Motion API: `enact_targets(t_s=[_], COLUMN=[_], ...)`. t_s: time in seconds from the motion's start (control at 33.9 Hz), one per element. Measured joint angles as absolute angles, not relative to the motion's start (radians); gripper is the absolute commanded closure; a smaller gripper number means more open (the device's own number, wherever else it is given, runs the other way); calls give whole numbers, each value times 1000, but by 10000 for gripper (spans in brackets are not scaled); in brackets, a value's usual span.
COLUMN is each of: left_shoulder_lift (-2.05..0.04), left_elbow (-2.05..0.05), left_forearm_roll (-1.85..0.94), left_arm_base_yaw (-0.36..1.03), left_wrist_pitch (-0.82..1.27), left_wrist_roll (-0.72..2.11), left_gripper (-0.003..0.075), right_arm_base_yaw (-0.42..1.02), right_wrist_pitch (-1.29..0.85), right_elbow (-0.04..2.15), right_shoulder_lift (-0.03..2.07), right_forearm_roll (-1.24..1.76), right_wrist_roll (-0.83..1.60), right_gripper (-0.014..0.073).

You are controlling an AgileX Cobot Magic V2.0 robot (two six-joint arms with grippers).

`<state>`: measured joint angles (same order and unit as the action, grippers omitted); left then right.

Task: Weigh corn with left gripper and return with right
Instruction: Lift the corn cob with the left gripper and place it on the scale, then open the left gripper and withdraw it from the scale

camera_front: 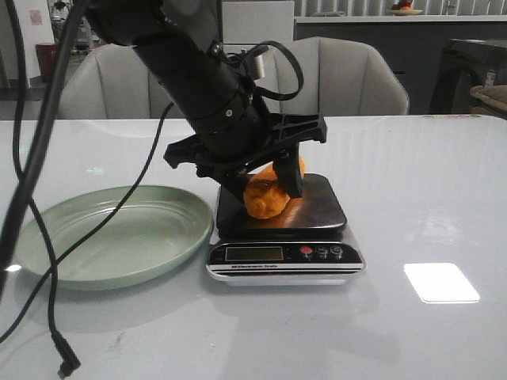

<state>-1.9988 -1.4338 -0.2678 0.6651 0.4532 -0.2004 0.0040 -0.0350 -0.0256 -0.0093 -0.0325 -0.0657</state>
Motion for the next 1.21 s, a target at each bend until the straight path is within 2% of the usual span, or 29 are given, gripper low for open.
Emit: enact_targets(t_s=[0.47, 0.88, 1.21], left_shoulder_lift=[-1732, -1270, -872], left_elbow=[-1373, -906, -605], left_forearm_roll=[-121, -90, -44], left_arm_base_yaw=[661, 475, 458], left_wrist_pitch=[513, 373, 379], left_wrist_roll=[-196, -195, -195], left_gripper=[290, 290, 290], right_arm_base_yaw=[4, 4, 4], right_wrist_pitch=[-34, -34, -33], right_elbow=[-26, -26, -26], right_shoulder_lift=[-9, -9, -9], right_forearm_roll=[-32, -32, -32], right_wrist_roll=[-66, -66, -66], right_gripper=[397, 397, 397])
